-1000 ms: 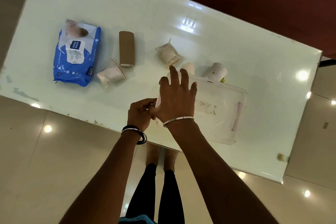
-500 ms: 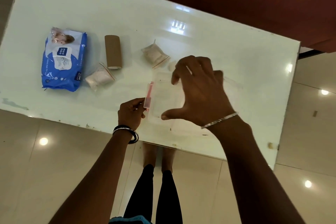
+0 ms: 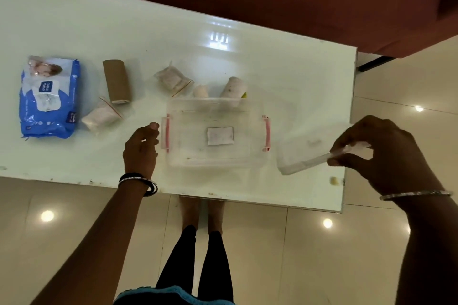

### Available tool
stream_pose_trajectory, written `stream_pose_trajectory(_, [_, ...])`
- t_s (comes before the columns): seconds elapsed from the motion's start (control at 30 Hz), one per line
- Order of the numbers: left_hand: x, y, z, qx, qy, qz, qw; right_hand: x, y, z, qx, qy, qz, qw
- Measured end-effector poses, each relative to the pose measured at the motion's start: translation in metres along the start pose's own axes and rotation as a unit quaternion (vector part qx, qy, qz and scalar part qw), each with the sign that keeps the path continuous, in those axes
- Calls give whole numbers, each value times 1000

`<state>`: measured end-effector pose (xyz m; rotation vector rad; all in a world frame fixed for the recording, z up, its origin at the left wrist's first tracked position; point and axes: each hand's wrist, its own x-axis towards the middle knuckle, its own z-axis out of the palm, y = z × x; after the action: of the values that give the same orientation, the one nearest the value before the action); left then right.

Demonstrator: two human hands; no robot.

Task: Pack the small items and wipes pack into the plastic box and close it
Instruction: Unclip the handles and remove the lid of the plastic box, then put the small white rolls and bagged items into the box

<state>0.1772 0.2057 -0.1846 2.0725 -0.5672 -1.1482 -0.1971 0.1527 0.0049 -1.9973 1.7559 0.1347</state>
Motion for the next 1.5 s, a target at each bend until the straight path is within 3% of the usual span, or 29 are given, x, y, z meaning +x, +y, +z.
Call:
stream_pose_trajectory(0.2, [-8,3,10,98,-13,93,991,-2,34,56,41,185,52,981])
stream_pose_trajectory(0.33, [-8,5,14,170,-17,170,971,6,52,119,122,233,67,962])
stream_pose_trajectory(0.6, [0,2,13,202,-38,222,953,8,81,209,145,147,198,958])
stream_pose_trajectory(0.7, [0,2,13,209,-35,231,950,11,83,224,106,94,209,968])
stream_pose_trajectory(0.97, [-1,9,12,205,-38,213,955,23,70,215,37,41,223,973])
stream_pose_trajectory(1.03, [0,12,13,191,-13,214,958,32,57,202,80,83,259,959])
stream_pose_trajectory(1.13, [6,26,16,172,58,252,951,54,26,176,179,210,299,914])
stream_pose_trajectory(1.23, [18,53,29,189,104,309,926,90,-3,155,238,288,253,893])
stream_pose_trajectory(1.33, [36,83,48,232,59,306,921,130,-36,138,258,327,190,889])
stream_pose_trajectory(1.4, [50,97,65,310,-5,248,918,157,-57,132,240,285,190,908])
stream_pose_trajectory(1.5, [65,110,90,409,-70,135,900,189,-80,133,206,100,258,939])
